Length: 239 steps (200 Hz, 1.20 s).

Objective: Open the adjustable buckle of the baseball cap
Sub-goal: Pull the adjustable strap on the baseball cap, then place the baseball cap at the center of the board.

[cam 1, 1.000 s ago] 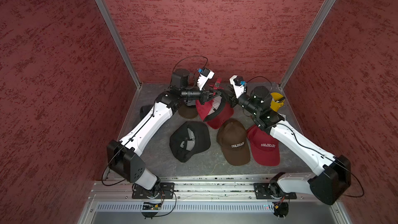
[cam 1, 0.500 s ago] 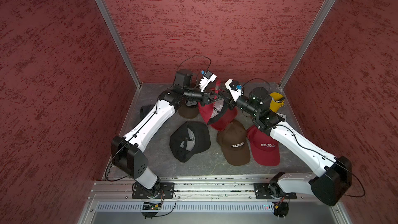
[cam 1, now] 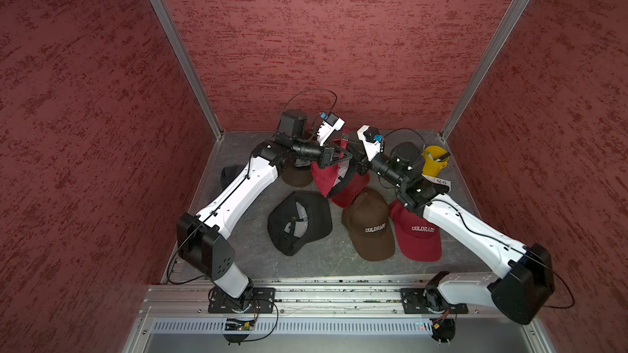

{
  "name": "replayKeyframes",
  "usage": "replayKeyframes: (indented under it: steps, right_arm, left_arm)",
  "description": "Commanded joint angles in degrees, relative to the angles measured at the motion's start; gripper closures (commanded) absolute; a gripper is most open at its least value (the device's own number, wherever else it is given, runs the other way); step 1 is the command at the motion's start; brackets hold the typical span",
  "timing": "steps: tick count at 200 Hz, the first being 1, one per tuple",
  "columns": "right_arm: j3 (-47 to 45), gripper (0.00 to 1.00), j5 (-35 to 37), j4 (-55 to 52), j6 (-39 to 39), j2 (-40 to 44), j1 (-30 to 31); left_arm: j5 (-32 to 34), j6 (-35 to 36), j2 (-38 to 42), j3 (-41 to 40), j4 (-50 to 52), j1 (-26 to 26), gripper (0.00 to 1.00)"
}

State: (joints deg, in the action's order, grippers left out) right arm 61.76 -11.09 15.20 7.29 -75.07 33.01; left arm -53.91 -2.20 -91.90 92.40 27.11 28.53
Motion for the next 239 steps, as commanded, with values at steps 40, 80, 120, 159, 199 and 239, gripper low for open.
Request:
replayKeyframes:
  steps: [40,80,120,159,199,239]
  right_arm:
    - [-0.9,1.0,8.9,9.7,-10.8,2.3,0.1]
    - [1.9,1.0,13.8,6.2,-14.4,1.6,0.1]
    - [3.9,1.0,19.3,2.8,-19.8,1.3,0.1]
    - [7.9,1.0,23.4,-2.2,-26.0,-0.9,0.2]
    - [11.4,1.0,31.6,-7.5,-33.7,-2.2,0.2]
    - [15.8,1.0,36.6,-11.8,-39.0,-4.6,0.6]
  left_arm:
    - [1.8,4.9,0.5,0.8,4.2,0.7,1.0]
    - [5.0,5.1,2.5,-2.1,0.8,0.1,1.0]
    - [6.2,3.6,4.8,-6.4,-6.1,-0.8,0.97]
    - [16.7,-2.3,4.9,-8.0,-14.5,-2.4,0.53]
    - [34.1,-5.6,8.9,-11.7,-20.6,-2.1,0.37]
    - [46.1,-6.0,14.2,-18.1,-22.9,1.1,0.34]
